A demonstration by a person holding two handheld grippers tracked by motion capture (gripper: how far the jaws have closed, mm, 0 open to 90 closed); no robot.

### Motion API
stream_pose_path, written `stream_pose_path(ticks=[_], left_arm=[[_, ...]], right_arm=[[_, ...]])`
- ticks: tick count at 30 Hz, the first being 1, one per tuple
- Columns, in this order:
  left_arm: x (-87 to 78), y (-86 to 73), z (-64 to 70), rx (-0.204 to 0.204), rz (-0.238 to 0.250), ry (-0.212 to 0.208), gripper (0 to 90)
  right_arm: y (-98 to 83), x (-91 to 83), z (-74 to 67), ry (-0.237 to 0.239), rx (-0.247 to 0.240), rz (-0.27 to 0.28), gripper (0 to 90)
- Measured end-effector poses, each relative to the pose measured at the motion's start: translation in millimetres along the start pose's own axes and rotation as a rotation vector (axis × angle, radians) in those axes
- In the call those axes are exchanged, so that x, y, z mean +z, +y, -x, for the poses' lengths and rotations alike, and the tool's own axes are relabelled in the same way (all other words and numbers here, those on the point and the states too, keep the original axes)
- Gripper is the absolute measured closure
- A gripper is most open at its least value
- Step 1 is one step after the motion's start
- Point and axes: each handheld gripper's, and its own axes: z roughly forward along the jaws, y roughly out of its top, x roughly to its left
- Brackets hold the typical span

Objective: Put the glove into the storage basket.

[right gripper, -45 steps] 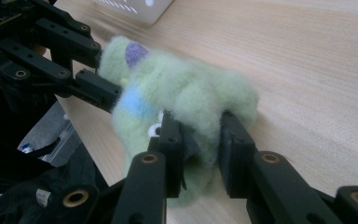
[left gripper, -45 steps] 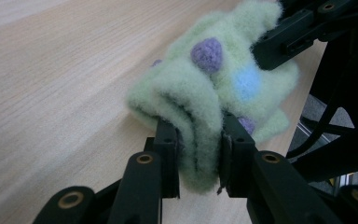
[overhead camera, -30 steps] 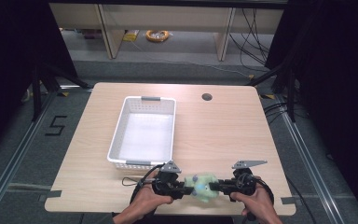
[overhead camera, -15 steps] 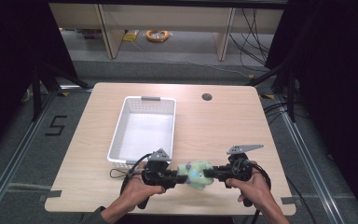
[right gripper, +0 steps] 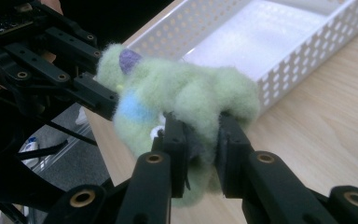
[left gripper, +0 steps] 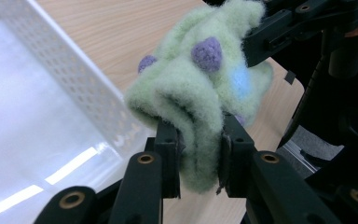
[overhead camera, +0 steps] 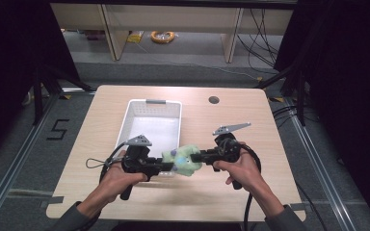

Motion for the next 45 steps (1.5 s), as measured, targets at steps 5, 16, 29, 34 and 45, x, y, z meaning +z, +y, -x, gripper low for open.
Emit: stream_pose_path(ticks=[5,16,29,34,45], left_arm=[[-11.1,-1.8,-16.7,-0.037,0.004,0.018,72.7],[-28.6,-2.9,-45.4,-0.073,-0.017,0.054,72.6],[-36.3,-2.9,-68.4,-0.104,-0.032,0.09,72.5],[-34.6,-4.0,-79.8,-0.123,-0.054,0.094,72.4],[-23.5,-10.9,-103.0,-0.169,-0.125,0.107,72.1]], right_arm=[[19.0,18.0,-5.4,-0.005,-0.029,-0.02,77.1],[47.0,50.4,-11.6,0.003,-0.042,-0.059,77.1],[61.6,77.8,-8.0,0.013,-0.018,-0.078,77.2],[66.1,90.3,-3.8,0.013,-0.007,-0.091,77.2],[64.8,118.9,7.0,-0.013,0.022,-0.133,77.1]])
